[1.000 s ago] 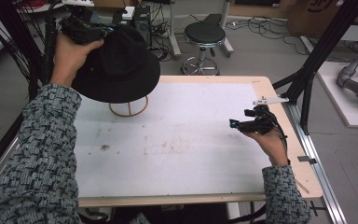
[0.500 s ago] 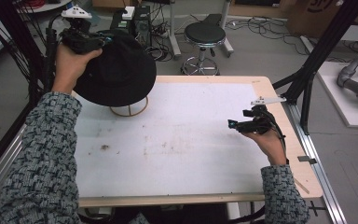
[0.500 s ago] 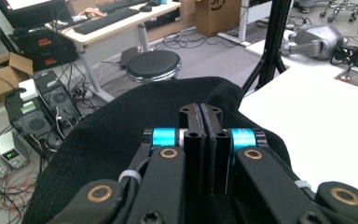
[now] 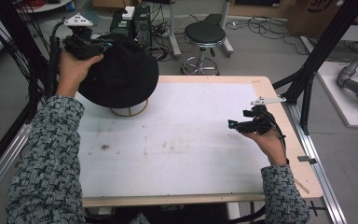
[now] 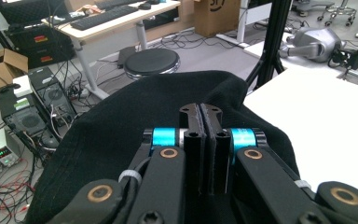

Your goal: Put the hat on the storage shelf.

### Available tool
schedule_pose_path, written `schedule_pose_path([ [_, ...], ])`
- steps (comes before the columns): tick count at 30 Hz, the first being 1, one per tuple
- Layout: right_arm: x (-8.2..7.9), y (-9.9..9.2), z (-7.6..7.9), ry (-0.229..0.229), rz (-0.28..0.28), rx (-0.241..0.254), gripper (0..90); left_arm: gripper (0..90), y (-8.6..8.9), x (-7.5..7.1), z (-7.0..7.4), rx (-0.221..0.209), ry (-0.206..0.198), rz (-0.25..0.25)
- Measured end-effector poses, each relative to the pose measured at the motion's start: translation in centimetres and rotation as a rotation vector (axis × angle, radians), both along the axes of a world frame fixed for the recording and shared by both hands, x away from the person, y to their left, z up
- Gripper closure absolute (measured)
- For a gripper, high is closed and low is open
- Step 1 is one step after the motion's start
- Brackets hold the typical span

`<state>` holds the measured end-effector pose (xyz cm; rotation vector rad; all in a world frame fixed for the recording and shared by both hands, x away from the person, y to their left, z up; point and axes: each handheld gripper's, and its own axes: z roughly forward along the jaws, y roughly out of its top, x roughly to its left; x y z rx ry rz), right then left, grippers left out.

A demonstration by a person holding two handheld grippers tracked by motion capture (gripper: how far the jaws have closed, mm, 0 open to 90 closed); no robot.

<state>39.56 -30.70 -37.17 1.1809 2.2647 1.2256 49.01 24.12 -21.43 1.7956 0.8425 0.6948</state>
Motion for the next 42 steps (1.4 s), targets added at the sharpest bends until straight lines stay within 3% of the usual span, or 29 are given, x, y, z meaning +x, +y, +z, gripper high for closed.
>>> schedule_pose_path([
  [17, 0.2, 0.4, -0.3, 0.013, 0.003, -0.013, 11.6, 87.3, 1.4, 0.3, -2.5, -0.028, 0.005, 0.02],
  [25, 0.2, 0.4, -0.3, 0.014, 0.002, -0.013, 11.6, 86.9, 1.4, 0.3, -2.8, -0.052, 0.008, 0.009],
  [31, 0.3, 0.5, -0.3, 0.017, 0.005, -0.016, 11.6, 86.9, 1.3, 0.2, -2.7, -0.045, -0.004, 0.007],
  [33, 0.3, 0.5, -0.4, 0.014, 0.008, -0.019, 11.6, 86.7, 1.3, 0.1, -2.4, -0.072, -0.022, -0.001],
  [36, 0.3, 0.6, -0.4, 0.02, 0.004, -0.02, 11.6, 86.8, 0.9, 0.2, -2.3, -0.025, -0.018, 0.005],
  [42, 0.3, 0.7, -0.5, 0.023, 0.009, -0.021, 11.6, 86.8, 0.9, 0.6, -2.7, -0.046, -0.013, 0.01],
])
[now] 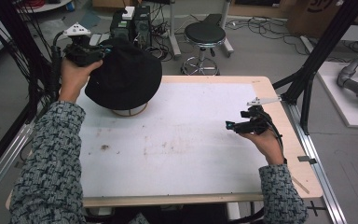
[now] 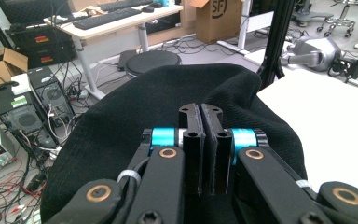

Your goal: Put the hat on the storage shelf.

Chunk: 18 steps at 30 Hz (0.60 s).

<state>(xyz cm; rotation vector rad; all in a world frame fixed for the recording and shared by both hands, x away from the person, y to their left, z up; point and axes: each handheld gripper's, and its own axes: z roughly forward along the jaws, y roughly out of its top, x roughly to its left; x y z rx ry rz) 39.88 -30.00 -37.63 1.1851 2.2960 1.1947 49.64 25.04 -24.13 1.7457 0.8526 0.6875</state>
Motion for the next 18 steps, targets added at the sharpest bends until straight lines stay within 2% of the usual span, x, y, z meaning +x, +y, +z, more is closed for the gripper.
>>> schedule_pose_path([
  [4, 0.02, -0.1, 0.0, -0.003, -0.003, -0.001, 11.6, 86.6, -0.18, 0.31, -0.29, -0.017, 0.001, 0.003],
  [9, -0.03, -0.22, 0.05, -0.004, -0.006, 0.004, 11.6, 85.2, -0.22, 0.4, -0.54, -0.013, 0.002, 0.007],
  [12, -0.06, -0.29, 0.09, -0.003, -0.008, 0.007, 11.6, 81.8, -0.15, 0.28, -0.45, 0.0, 0.0, 0.016],
  [15, -0.09, -0.32, 0.14, -0.007, -0.008, 0.011, 11.6, 74.8, -0.12, 0.19, -0.47, 0.017, 0.004, 0.029],
  [18, -0.13, -0.34, 0.15, -0.008, -0.007, 0.011, 11.6, 71.7, 0.01, 0.09, -0.54, 0.016, 0.007, 0.032],
])
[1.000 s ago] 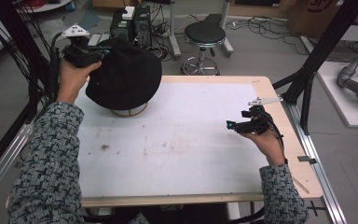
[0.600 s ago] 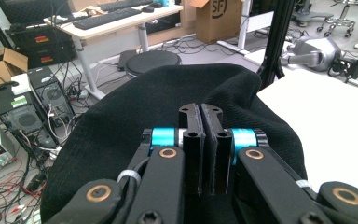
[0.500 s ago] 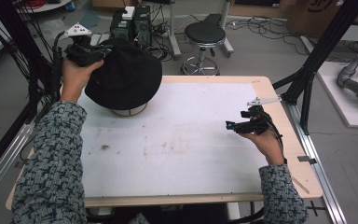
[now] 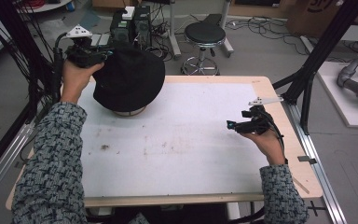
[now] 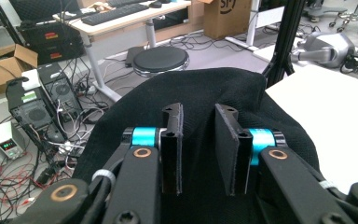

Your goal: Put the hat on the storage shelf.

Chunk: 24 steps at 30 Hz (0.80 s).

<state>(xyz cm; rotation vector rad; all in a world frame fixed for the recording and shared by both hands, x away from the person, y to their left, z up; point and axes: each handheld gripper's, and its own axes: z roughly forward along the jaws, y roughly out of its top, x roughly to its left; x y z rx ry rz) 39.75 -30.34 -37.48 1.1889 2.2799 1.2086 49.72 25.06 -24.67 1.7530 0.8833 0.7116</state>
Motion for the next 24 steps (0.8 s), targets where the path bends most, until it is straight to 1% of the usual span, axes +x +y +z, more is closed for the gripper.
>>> schedule_pose_path([
  [3, 0.0, 0.0, 0.0, -0.001, 0.0, 0.0, 11.6, 65.8, 0.2, -0.1, 0.0, -0.006, 0.01, 0.003],
  [5, 0.0, 0.0, 0.0, 0.0, 0.0, 0.0, 11.6, 60.3, 0.3, -0.2, 0.0, 0.004, 0.02, 0.003],
  [7, 0.0, 0.0, 0.0, 0.001, 0.0, 0.003, 11.6, 56.4, 0.4, -0.4, 0.0, 0.002, 0.024, 0.0],
  [11, 0.0, 0.0, 0.0, -0.004, -0.001, -0.002, 11.6, 52.3, 0.8, -0.9, 0.1, -0.012, 0.017, -0.003],
  [15, 0.0, 0.1, 0.0, -0.008, 0.003, 0.0, 11.6, 49.2, 1.3, -1.3, 0.3, -0.021, 0.024, -0.024],
  [19, 0.1, 0.2, 0.1, -0.01, 0.004, -0.004, 11.6, 47.6, 1.3, -2.2, 0.5, -0.023, 0.013, -0.05],
  [20, 0.1, 0.3, 0.1, -0.002, 0.003, 0.0, 11.6, 47.3, 1.3, -2.5, 0.5, -0.027, 0.012, -0.058],
  [21, 0.1, 0.3, 0.1, -0.009, 0.008, -0.003, 11.6, 46.6, 1.3, -2.7, 0.5, -0.028, 0.011, -0.059],
  [22, 0.1, 0.4, 0.1, -0.006, 0.006, -0.001, 11.6, 45.5, 1.3, -3.0, 0.5, -0.021, 0.011, -0.058],
  [24, 0.1, 0.5, 0.1, -0.009, 0.007, -0.001, 11.6, 44.2, 1.3, -3.6, 0.2, -0.026, 0.01, -0.071],
])
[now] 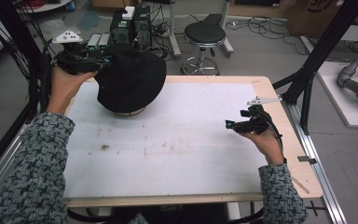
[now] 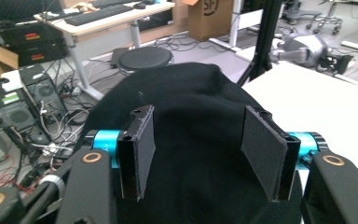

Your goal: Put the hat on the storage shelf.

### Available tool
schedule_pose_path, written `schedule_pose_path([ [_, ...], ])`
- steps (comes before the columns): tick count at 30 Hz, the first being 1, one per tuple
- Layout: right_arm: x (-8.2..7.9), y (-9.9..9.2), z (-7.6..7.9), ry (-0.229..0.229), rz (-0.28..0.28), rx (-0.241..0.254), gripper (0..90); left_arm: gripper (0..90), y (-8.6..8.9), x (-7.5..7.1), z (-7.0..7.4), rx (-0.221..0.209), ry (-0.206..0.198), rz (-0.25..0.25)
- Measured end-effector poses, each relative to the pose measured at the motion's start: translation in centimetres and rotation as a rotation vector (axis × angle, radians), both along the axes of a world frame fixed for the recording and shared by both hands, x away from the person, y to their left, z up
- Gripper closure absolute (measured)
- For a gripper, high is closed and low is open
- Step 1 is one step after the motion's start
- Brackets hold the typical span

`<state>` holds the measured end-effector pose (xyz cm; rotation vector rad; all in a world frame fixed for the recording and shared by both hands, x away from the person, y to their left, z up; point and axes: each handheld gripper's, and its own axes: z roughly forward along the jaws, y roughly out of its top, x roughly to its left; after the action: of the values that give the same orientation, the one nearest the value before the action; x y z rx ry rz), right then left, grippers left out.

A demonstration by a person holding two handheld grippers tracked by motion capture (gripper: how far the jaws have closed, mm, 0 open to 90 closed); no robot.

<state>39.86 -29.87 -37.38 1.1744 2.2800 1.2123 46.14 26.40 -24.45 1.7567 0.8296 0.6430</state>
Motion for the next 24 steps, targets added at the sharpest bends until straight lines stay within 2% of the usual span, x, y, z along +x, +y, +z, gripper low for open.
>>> schedule_pose_path([
  [6, 0.2, 0.3, 0.1, -0.004, 0.009, -0.001, 11.6, 40.8, 0.2, -2.0, -1.0, -0.002, 0.006, -0.033],
  [16, 0.8, 1.5, 0.2, -0.01, 0.039, 0.001, 11.6, 27.0, 1.2, -5.3, -3.1, -0.042, 0.03, -0.04],
  [21, 0.9, 1.5, 0.2, -0.018, 0.041, 0.005, 11.6, 21.3, 1.7, -7.0, -4.0, -0.054, 0.023, -0.049],
  [24, 0.8, 1.5, 0.2, -0.023, 0.041, 0.008, 11.5, 19.2, 1.6, -8.0, -4.7, -0.043, 0.022, -0.053],
])
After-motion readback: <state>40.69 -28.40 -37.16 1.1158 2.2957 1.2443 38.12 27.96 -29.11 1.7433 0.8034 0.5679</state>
